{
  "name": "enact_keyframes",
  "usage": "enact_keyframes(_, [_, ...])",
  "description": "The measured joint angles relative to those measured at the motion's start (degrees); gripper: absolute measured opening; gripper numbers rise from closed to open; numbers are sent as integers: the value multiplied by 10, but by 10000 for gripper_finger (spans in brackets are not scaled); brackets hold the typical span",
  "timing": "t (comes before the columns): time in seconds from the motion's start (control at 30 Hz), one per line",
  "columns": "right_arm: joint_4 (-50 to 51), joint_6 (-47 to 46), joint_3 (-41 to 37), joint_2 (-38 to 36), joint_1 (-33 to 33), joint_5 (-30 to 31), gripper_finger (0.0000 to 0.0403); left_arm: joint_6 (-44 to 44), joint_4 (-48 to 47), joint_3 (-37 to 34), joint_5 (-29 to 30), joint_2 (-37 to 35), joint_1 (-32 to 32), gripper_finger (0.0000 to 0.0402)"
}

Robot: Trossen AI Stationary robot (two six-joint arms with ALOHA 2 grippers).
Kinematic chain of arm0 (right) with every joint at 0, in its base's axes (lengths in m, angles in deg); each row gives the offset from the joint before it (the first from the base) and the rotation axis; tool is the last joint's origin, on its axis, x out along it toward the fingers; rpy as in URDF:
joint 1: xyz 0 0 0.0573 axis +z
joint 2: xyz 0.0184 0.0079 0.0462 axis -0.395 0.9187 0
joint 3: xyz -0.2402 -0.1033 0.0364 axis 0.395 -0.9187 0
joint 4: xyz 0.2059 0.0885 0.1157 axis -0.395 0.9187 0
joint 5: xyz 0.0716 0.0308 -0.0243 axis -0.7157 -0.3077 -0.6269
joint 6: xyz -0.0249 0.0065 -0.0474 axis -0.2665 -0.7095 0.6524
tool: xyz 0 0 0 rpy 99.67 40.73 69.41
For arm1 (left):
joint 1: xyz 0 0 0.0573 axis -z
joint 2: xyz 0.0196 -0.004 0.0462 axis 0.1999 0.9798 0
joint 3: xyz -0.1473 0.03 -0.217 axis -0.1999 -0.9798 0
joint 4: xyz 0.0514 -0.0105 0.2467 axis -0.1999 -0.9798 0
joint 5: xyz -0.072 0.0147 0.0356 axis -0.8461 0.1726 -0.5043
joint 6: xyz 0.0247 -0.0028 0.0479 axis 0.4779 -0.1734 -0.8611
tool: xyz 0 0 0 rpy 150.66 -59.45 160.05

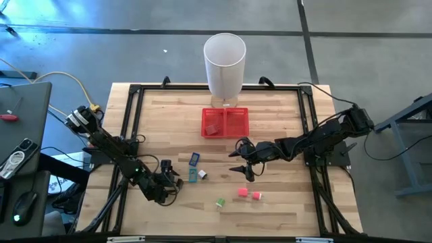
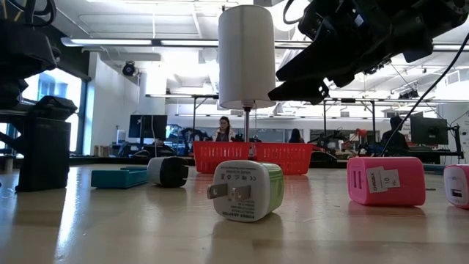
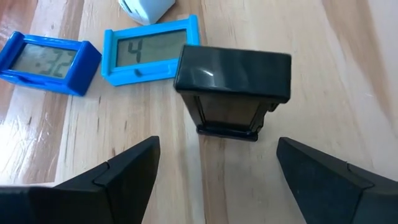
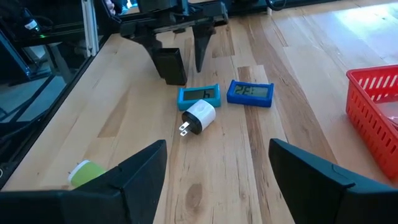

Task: Pick & Place Office items
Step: Put the black digital clock into the right red bin

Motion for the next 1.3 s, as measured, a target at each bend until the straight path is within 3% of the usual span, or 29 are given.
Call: enact_keyframes(1.3, [0, -13, 0, 0, 4, -2, 270, 2, 30, 0, 2, 0, 0, 320])
